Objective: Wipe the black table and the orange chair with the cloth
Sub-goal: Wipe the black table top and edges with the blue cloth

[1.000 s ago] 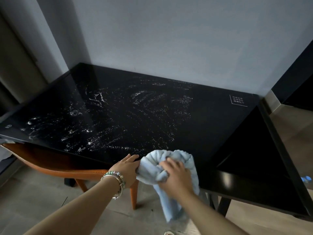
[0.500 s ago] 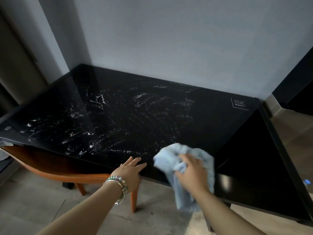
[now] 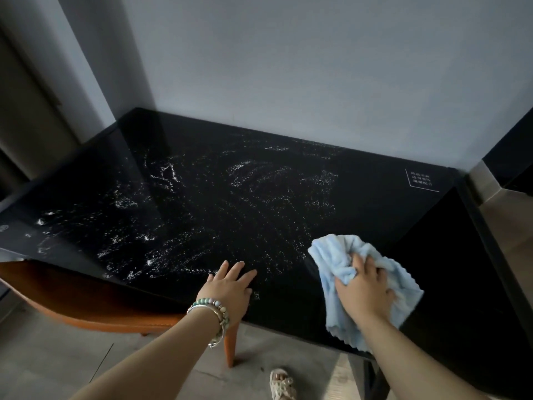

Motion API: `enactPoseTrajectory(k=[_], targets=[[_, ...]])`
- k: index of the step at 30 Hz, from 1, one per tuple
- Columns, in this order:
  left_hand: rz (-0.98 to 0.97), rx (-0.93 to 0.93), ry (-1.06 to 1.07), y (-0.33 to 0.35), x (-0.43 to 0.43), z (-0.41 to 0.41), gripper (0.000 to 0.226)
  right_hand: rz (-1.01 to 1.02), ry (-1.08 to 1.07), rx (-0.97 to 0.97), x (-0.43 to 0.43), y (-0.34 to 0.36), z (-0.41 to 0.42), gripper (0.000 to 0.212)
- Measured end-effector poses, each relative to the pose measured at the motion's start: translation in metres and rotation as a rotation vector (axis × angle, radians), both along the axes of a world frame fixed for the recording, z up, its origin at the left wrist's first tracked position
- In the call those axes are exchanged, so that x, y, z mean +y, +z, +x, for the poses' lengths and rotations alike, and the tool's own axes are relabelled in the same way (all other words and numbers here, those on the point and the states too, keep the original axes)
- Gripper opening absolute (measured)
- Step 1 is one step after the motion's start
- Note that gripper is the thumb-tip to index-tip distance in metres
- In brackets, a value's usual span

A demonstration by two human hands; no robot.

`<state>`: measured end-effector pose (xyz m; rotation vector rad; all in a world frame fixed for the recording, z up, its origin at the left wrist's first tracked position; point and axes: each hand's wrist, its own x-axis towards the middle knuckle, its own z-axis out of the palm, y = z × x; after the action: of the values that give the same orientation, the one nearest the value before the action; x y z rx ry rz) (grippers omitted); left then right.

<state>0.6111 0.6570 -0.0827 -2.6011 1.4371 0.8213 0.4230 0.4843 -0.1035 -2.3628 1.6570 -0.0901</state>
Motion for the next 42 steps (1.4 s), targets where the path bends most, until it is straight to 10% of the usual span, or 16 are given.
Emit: enactPoseTrajectory(k=[17,23,27,34,37,42], targets=[[0.069,-0.077,0.272,0.0,-0.178,0.071,0.051,-0.04,-0.057,-0.119,-0.201,0.003,0.101,0.062],[0.061,-0.047,0.344,-0.007,-0.207,0.092,0.049,0.172,0.469,-0.545,-0.159,0.011,0.149,0.034],[0.028,0.011,0.421,-0.002,-0.221,0.103,0.047,-0.008,0.186,-0.773,-0.213,0.033,0.137,0.044],[0.007,0.015,0.47,0.001,-0.257,0.122,0.047,0.102,-0.176,-0.077,-0.331,0.019,0.125,0.072],[0.006,-0.008,0.471,-0.001,-0.27,0.128,0.047,0.003,0.145,0.03,-0.292,0.006,0.156,0.082],[0.02,-0.001,0.448,0.002,-0.279,0.145,0.046,-0.075,0.491,-0.463,-0.256,-0.004,0.186,0.023]])
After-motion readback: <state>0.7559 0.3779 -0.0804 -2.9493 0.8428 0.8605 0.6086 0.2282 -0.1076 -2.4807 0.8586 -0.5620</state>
